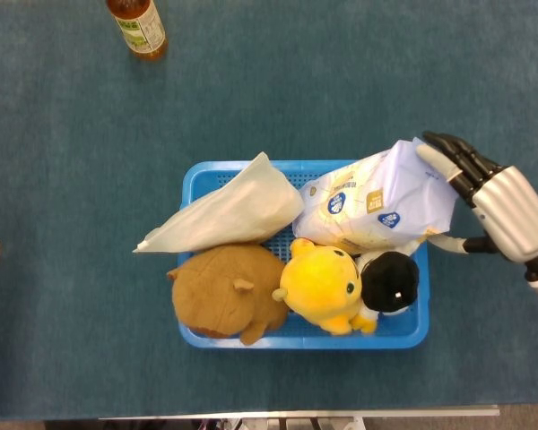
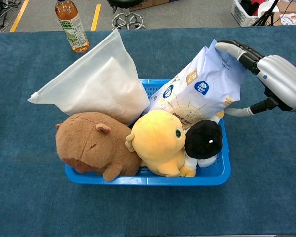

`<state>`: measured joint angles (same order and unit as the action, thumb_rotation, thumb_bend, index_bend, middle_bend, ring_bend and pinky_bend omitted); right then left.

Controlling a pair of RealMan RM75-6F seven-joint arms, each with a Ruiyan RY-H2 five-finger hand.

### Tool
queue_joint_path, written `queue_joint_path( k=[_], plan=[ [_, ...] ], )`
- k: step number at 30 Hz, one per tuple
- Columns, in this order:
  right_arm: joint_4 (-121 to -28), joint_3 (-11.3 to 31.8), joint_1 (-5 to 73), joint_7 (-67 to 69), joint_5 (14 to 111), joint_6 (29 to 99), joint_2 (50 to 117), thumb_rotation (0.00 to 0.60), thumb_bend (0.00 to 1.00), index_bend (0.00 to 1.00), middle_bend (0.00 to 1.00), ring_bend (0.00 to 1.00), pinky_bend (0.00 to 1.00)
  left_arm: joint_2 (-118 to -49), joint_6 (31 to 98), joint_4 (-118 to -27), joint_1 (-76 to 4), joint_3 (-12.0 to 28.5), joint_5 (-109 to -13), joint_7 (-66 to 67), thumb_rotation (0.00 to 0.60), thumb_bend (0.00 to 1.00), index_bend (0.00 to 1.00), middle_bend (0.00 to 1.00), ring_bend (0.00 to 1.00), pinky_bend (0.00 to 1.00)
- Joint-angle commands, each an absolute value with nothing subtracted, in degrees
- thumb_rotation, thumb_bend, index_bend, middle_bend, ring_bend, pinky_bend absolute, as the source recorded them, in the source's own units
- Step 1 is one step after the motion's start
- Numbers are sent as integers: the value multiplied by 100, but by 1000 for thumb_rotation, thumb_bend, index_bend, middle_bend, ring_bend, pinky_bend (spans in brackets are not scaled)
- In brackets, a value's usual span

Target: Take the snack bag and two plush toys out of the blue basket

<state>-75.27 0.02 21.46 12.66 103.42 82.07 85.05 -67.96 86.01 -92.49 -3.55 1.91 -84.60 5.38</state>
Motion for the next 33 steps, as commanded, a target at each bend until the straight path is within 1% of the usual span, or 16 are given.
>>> queue_joint_path(
  k=[1,10,16,22,24,28,31,33],
  plan=[
    [-7270,-22,2195,1270,10384,8252,8699,600,0,0,41,87,406,-6801,8597,-9234,-350,191,-8452,523,600,232,337,387,321,416],
    [-6586,136,2346,1409,10335,8452,9206,600,0,0,75,87,414,-6810,8604,-9198,-326,189,-8431,462,600,232,341,390,323,416],
    [-6190,255,2457,1510,10290,8630,9487,600,0,1,131,137,482,-6821,8605,-9162,-313,184,-8430,419,600,232,345,391,324,416],
    [-5854,314,2550,1626,10252,8770,9722,600,0,42,195,218,570,-6820,8614,-9155,-303,185,-8436,391,600,232,348,391,324,416],
    [-5757,337,2579,1676,10245,8828,9794,600,0,75,219,244,595,-6821,8613,-9154,-301,183,-8436,390,600,232,349,392,324,416],
    [-5558,371,2632,1788,10209,8931,9930,600,0,187,300,331,660,-6820,8613,-9157,-296,185,-8430,386,600,232,351,392,325,419],
    [-5465,377,2647,1860,10184,9003,9983,600,0,292,370,405,712,-6815,8612,-9158,-292,186,-8426,380,600,231,354,392,325,422],
    [-5425,378,2649,1888,10168,9048,10004,600,0,389,449,490,753,-6815,8606,-9154,-290,186,-8419,374,600,231,358,392,325,426]
  ],
)
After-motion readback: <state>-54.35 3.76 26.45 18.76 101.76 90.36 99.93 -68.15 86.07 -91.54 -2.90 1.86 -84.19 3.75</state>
